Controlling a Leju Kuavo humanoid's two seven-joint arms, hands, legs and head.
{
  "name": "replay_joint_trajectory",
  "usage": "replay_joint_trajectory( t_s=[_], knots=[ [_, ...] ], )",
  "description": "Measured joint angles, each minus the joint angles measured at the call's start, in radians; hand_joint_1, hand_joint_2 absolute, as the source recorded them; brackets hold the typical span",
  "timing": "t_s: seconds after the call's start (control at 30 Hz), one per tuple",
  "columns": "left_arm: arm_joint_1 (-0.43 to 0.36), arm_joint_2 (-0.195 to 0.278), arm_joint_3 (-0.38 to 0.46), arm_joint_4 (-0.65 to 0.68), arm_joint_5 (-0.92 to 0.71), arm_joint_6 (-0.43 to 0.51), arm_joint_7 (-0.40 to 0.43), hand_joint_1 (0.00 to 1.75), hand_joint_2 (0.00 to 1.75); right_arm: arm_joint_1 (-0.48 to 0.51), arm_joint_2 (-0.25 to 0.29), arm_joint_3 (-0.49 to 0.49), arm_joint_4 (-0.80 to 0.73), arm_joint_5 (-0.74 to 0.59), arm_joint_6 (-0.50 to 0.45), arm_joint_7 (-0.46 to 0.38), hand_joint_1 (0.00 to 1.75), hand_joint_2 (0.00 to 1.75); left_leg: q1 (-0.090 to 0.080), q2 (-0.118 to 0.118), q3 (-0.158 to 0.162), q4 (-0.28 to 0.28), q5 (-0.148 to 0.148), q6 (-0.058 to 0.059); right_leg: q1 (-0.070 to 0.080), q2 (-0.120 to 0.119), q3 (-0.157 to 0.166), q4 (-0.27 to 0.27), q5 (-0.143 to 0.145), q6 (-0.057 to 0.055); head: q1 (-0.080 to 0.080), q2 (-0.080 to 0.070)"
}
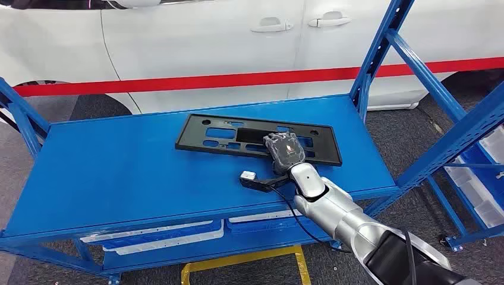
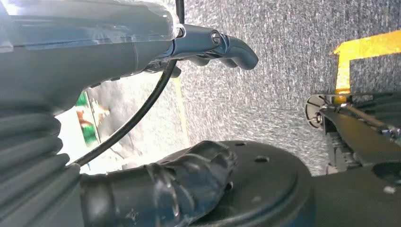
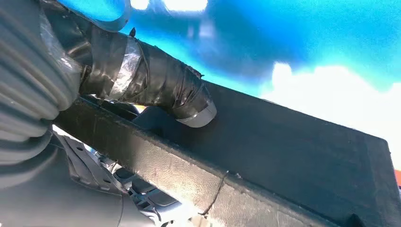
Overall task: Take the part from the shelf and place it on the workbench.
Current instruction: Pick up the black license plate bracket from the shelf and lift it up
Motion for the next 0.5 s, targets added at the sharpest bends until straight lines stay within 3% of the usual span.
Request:
replay_joint_trajectory(
  t_s=[0.07, 0.2, 0.3, 0.37, 0.47, 0.5],
  knots=[
    [0.001, 0.0, 0.004, 0.0, 0.003, 0.001, -0.003, 0.0, 1.75, 0.007, -0.011, 0.001, -0.053, -0.017, 0.001, -0.017, 1.75, 1.75, -0.001, 0.0, -0.001, 0.002, -0.001, 0.001, -0.001, 0.0, 0.0, -0.001, 0.0, 0.001, 0.0, 0.0],
    [0.009, 0.0, 0.021, 0.0, 0.007, 0.039, -0.045, 0.0, 1.75, 0.036, -0.072, 0.004, -0.322, -0.066, 0.013, -0.059, 1.75, 1.75, -0.003, -0.001, -0.008, 0.013, -0.004, 0.008, -0.005, -0.001, -0.003, 0.0, 0.002, 0.005, 0.0, 0.0],
    [0.013, -0.002, 0.03, 0.0, 0.007, 0.056, -0.061, 0.0, 1.75, 0.046, -0.118, 0.006, -0.51, -0.083, 0.025, -0.063, 1.75, 1.75, 0.0, 0.001, -0.004, 0.001, 0.009, 0.018, -0.004, 0.0, 0.0, -0.007, 0.008, 0.016, 0.0, 0.0],
    [0.012, -0.006, 0.032, 0.0, 0.007, 0.058, -0.063, 0.0, 1.75, 0.049, -0.147, 0.006, -0.597, -0.087, 0.028, -0.067, 1.75, 1.75, 0.007, 0.005, 0.001, -0.022, 0.027, 0.03, -0.004, 0.0, -0.011, 0.022, -0.022, 0.024, 0.0, 0.0],
    [0.013, -0.009, 0.033, 0.0, 0.005, 0.058, -0.065, 0.0, 1.75, 0.06, -0.185, 0.008, -0.689, -0.085, 0.028, -0.079, 1.75, 1.75, 0.01, 0.008, -0.008, -0.025, 0.036, 0.037, -0.009, -0.001, -0.082, 0.193, -0.118, 0.034, 0.0, 0.0],
    [0.013, -0.01, 0.033, 0.0, 0.004, 0.058, -0.066, 0.0, 1.75, 0.066, -0.196, 0.009, -0.71, -0.082, 0.027, -0.081, 1.75, 1.75, 0.011, 0.008, -0.012, -0.021, 0.036, 0.037, -0.012, -0.001, -0.099, 0.237, -0.129, 0.038, 0.0, 0.0]
  ],
)
